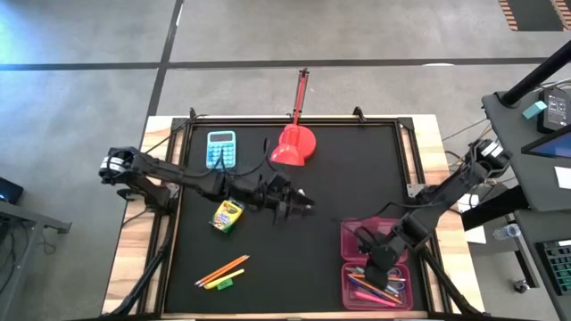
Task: Pack school essentials
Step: Put the light blue pen into the pink supply box, then put the yellow pen into the pink supply box
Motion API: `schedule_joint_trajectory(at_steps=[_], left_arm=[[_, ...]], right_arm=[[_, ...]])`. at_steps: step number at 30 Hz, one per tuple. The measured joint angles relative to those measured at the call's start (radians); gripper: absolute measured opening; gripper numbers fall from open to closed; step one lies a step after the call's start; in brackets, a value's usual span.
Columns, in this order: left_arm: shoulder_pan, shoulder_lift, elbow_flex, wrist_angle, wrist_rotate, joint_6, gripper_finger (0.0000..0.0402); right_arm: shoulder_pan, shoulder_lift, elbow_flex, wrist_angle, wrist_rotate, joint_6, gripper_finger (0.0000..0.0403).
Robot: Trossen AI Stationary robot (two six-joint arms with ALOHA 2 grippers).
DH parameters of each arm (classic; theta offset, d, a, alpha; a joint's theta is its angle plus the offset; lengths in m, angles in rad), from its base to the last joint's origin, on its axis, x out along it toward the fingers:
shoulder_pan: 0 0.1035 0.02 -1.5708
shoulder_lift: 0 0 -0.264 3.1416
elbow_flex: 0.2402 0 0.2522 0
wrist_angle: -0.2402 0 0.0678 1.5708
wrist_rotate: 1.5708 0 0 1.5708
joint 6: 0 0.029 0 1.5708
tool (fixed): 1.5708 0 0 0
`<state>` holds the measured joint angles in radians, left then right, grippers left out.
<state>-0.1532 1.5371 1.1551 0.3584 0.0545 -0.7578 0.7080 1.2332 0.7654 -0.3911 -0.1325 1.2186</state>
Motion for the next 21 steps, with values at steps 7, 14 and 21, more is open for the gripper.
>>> schedule_joint_trajectory(at_steps=[7, 14, 21], left_arm=[[-0.081, 0.018, 0.001, -0.011, -0.039, -0.067, 0.0193], [-0.15, 0.039, 0.0, -0.01, -0.041, -0.105, 0.0193], [-0.222, 0.06, 0.0, -0.168, -0.037, -0.223, 0.0193]], right_arm=[[0.003, 0.045, 0.0, 0.01, 0.0, 0.011, 0.0051], [0.003, 0.03, 0.0, 0.007, 0.0, 0.013, 0.0112], [0.003, 0.01, 0.078, 0.006, 0.015, -0.041, 0.0136]])
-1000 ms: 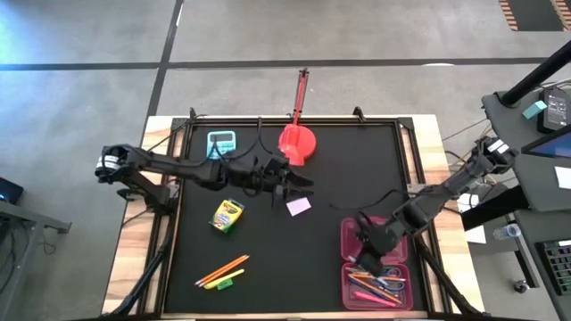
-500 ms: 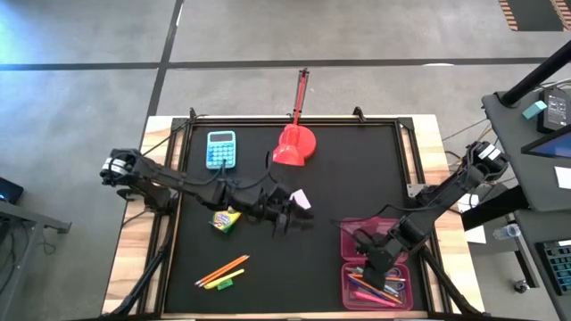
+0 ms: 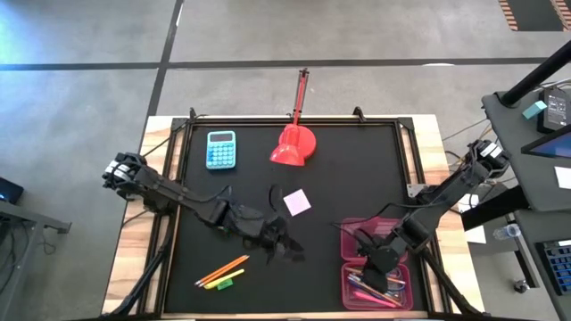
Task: Pack school essentials
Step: Put the yellow pen into the pink supply box
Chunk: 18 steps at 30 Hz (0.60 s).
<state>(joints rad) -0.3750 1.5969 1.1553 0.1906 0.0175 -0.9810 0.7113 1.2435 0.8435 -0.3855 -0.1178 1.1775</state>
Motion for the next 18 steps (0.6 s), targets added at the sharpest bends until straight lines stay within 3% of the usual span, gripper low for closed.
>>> schedule_joint_trajectory(at_steps=[7, 12, 18], left_arm=[[-0.096, -0.014, 0.002, -0.427, 0.028, -0.188, 0.0193], [-0.142, -0.016, 0.002, -0.722, -0.028, -0.323, 0.0193], [-0.178, 0.001, 0.001, -0.914, -0.05, -0.401, 0.0193]], right_arm=[[0.005, 0.024, 0.128, -0.003, 0.152, -0.151, 0.0132], [0.007, 0.043, 0.201, -0.002, 0.275, -0.231, 0.0132], [0.006, 0.07, 0.247, -0.022, 0.364, -0.254, 0.0132]])
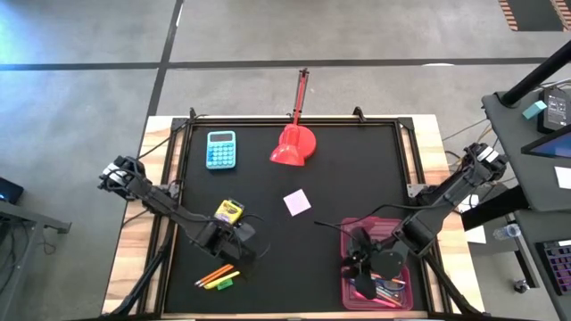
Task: Pack school essentials
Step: Put the yellow pen into the pink supply box
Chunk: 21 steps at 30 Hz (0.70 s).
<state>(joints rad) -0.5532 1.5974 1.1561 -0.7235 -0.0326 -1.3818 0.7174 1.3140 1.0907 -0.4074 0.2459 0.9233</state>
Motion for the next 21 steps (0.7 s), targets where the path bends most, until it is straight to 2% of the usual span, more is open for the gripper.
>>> schedule_joint_trajectory(at_steps=[12, 21], left_arm=[[-0.06, 0.003, 0.0, -0.096, -0.007, -0.024, 0.0193], [-0.104, 0.003, 0.0, -0.103, -0.041, 0.24, 0.0193]], right_arm=[[-0.002, 0.132, 0.053, -0.091, 0.042, 0.217, 0.0132], [-0.002, 0.175, 0.053, -0.091, 0.008, 0.298, 0.0132]])
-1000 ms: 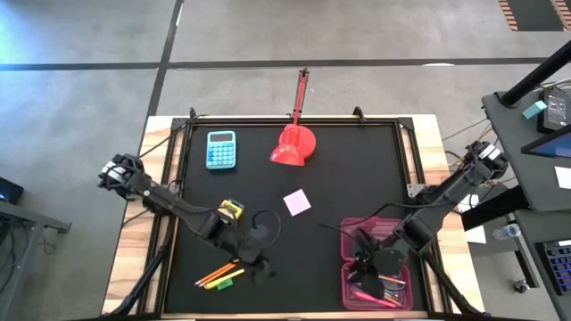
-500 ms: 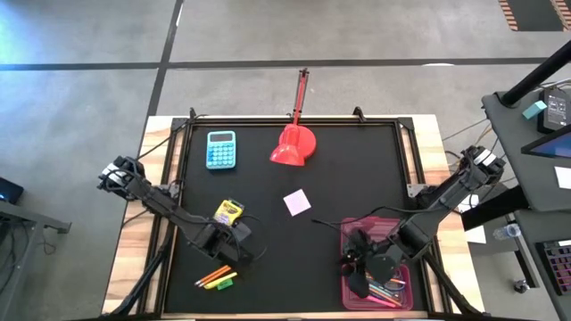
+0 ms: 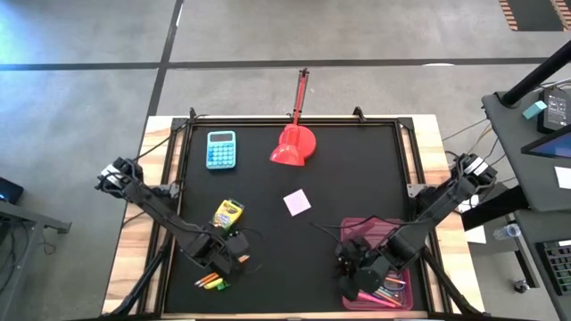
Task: Pack school essentials
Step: Put the yellow pen into the pink supply box
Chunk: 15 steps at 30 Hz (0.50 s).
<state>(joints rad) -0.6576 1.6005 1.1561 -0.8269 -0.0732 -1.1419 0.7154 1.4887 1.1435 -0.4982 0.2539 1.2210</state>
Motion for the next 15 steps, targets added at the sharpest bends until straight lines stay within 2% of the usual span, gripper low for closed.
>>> schedule_joint_trajectory(at_steps=[10, 15], left_arm=[[-0.044, 0.018, -0.024, -0.046, -0.093, -0.003, 0.0193], [-0.044, 0.057, -0.079, -0.038, -0.076, -0.03, 0.0193]], right_arm=[[-0.004, -0.007, 0.0, -0.001, 0.04, 0.029, 0.0132], [-0.012, -0.007, 0.0, -0.001, 0.063, 0.054, 0.0132]])
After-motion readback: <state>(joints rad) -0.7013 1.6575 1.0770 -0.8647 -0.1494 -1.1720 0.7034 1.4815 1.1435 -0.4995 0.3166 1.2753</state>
